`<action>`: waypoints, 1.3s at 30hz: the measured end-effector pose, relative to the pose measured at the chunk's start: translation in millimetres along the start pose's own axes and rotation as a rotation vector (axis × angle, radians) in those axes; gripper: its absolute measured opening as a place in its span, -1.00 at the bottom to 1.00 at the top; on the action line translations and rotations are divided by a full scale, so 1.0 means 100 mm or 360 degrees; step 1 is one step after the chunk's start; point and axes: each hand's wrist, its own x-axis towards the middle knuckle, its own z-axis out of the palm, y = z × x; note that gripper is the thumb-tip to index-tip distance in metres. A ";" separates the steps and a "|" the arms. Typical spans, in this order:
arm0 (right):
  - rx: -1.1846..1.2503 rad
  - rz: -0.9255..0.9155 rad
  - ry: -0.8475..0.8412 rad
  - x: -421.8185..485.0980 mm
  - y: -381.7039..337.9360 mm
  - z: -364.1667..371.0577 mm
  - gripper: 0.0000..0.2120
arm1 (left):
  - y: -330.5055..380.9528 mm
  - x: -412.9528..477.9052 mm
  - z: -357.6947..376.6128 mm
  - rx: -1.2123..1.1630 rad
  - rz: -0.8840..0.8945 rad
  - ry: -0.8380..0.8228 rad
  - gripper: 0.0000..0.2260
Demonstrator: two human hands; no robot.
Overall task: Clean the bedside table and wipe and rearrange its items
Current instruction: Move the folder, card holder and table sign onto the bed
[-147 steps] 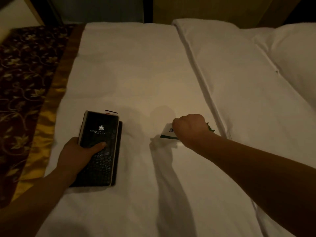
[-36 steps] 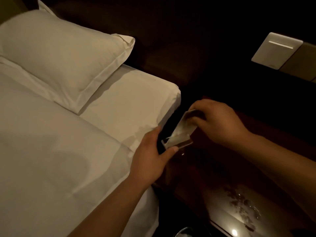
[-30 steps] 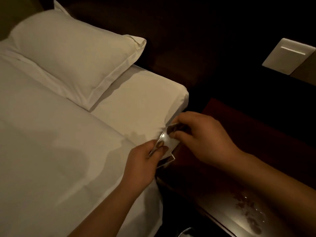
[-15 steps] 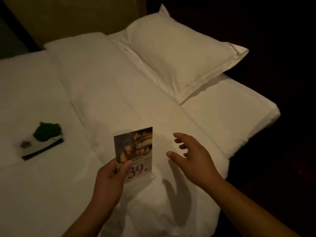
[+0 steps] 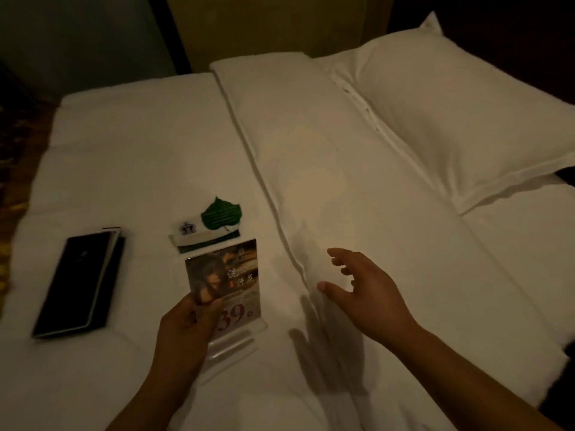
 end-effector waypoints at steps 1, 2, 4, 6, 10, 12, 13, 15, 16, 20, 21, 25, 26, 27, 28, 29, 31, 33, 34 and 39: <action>-0.0009 -0.0014 -0.0033 0.05 -0.08 0.08 -0.45 | -0.02 0.05 -0.11 -0.0029 -0.0020 0.0031 -0.90; -0.0012 -0.0030 -0.0065 0.09 -0.16 0.16 -0.45 | -0.05 0.09 -0.21 -0.0055 -0.0040 0.0054 -0.90; -0.0018 -0.0067 -0.0114 0.18 -0.32 0.31 -0.45 | -0.09 0.19 -0.40 -0.0116 -0.0082 0.0099 -0.89; -0.0027 -0.0102 -0.0136 0.27 -0.45 0.45 -0.45 | -0.14 0.30 -0.57 -0.0169 -0.0117 0.0147 -0.89; -0.0023 -0.0129 -0.0196 0.41 -0.69 0.72 -0.46 | -0.25 0.54 -0.84 -0.0316 -0.0215 0.0201 -0.86; -0.0015 -0.0130 -0.0224 0.48 -0.78 0.84 -0.46 | -0.34 0.69 -0.96 -0.0343 -0.0275 0.0252 -0.87; -0.0019 -0.0134 -0.0236 0.51 -0.82 0.89 -0.46 | -0.38 0.77 -1.01 -0.0363 -0.0308 0.0294 -0.88; -0.0027 -0.0134 -0.0255 0.57 -0.88 0.98 -0.46 | -0.47 0.97 -1.11 -0.0403 -0.0377 0.0366 -0.91; -0.0032 -0.0128 -0.0260 0.60 -0.90 1.02 -0.46 | -0.49 1.08 -1.15 -0.0413 -0.0408 0.0386 -0.91; -0.0071 -0.0104 -0.0297 0.69 -0.97 1.14 -0.47 | -0.55 1.53 -1.30 -0.0362 -0.0463 0.0384 -0.94; -0.0070 -0.0099 -0.0296 0.71 -0.98 1.17 -0.47 | -0.54 1.64 -1.32 -0.0334 -0.0451 0.0373 -0.93; -0.0081 -0.0070 -0.0289 0.81 -1.03 1.27 -0.47 | -0.50 1.96 -1.34 -0.0176 -0.0435 0.0333 -0.81; -0.0090 -0.0065 -0.0287 0.84 -1.05 1.29 -0.47 | -0.50 2.02 -1.34 -0.0135 -0.0443 0.0308 -0.89; -0.0099 -0.0063 -0.0280 0.87 -1.07 1.30 -0.47 | -0.49 2.05 -1.33 -0.0089 -0.0442 0.0285 -0.97; -0.0105 -0.0062 -0.0272 0.89 -1.08 1.31 -0.46 | -0.48 2.09 -1.32 -0.0044 -0.0440 0.0278 -0.96; -0.0110 -0.0060 -0.0265 0.92 -1.10 1.32 -0.47 | -0.49 2.13 -1.31 0.0014 -0.0425 0.0277 -0.96; -0.0114 -0.0056 -0.0251 0.96 -1.10 1.34 -0.47 | -0.49 2.16 -1.32 0.0159 -0.0392 0.0290 -0.83; -0.0116 -0.0048 -0.0241 0.99 -1.10 1.35 -0.47 | -0.50 2.18 -1.33 0.0289 -0.0415 0.0275 -0.57; -0.0115 -0.0046 -0.0235 0.99 -1.09 1.35 -0.47 | -0.49 2.17 -1.34 0.0389 -0.0400 0.0265 -0.53; -0.0103 -0.0020 -0.0223 1.01 -1.05 1.32 -0.47 | -0.40 1.96 -1.32 0.0980 -0.0117 0.0229 -0.68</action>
